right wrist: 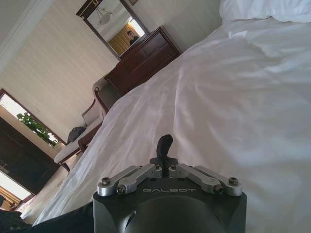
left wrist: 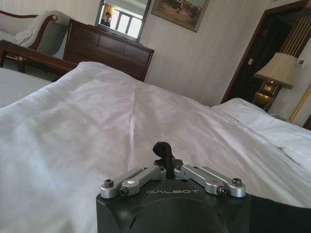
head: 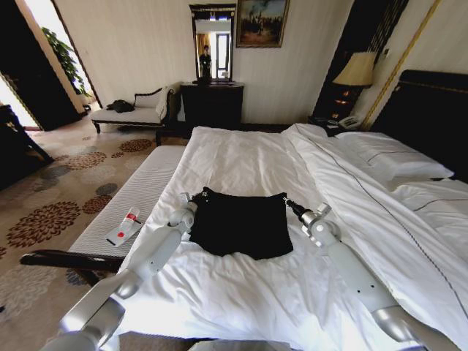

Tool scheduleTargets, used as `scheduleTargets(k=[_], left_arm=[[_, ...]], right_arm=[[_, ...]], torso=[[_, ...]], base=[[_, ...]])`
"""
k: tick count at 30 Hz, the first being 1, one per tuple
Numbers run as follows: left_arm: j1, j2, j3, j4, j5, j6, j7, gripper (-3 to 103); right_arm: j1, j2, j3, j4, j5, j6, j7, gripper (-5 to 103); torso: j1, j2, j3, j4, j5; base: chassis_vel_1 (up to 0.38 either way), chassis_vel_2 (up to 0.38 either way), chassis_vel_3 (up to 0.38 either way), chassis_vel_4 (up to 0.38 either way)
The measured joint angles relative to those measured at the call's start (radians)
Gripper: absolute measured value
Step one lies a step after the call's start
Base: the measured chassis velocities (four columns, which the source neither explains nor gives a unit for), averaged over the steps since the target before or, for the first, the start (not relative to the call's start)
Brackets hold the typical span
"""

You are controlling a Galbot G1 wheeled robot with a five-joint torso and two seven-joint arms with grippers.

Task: Fold the clothes on the bed.

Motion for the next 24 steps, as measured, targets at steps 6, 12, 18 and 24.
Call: scheduleTargets(k=[6, 12, 18, 24], left_arm=[[0.145, 0.052, -0.045, -0.13, 0.062, -0.026, 0.015, 2], [0.257, 0.068, -0.084, -0.243, 0.083, -0.044, 0.006, 2], [0.328, 0.106, -0.097, -0.32, 0.1, -0.068, -0.002, 2], [0.39, 0.153, -0.135, -0.384, 0.083, -0.07, -0.003, 2]], right_arm=[[-0.145, 0.004, 0.065, 0.083, -0.079, 0.044, -0.053, 1], [-0.234, 0.02, 0.104, 0.159, -0.092, 0.062, -0.061, 1], [-0.309, 0.03, 0.131, 0.25, -0.121, 0.078, -0.062, 1], [-0.396, 0.038, 0.147, 0.307, -0.193, 0.109, -0.084, 1]], torso=[[0.0, 0.0, 0.0, 0.0001, 0.0002], [0.0, 0.0, 0.0, -0.0002, 0.0001], [0.0, 0.0, 0.0, 0.0001, -0.0003], [0.0, 0.0, 0.0, -0.0001, 0.0]], base=[[0.0, 0.0, 0.0, 0.0], [0.0, 0.0, 0.0, 0.0], [0.0, 0.0, 0.0, 0.0], [0.0, 0.0, 0.0, 0.0]])
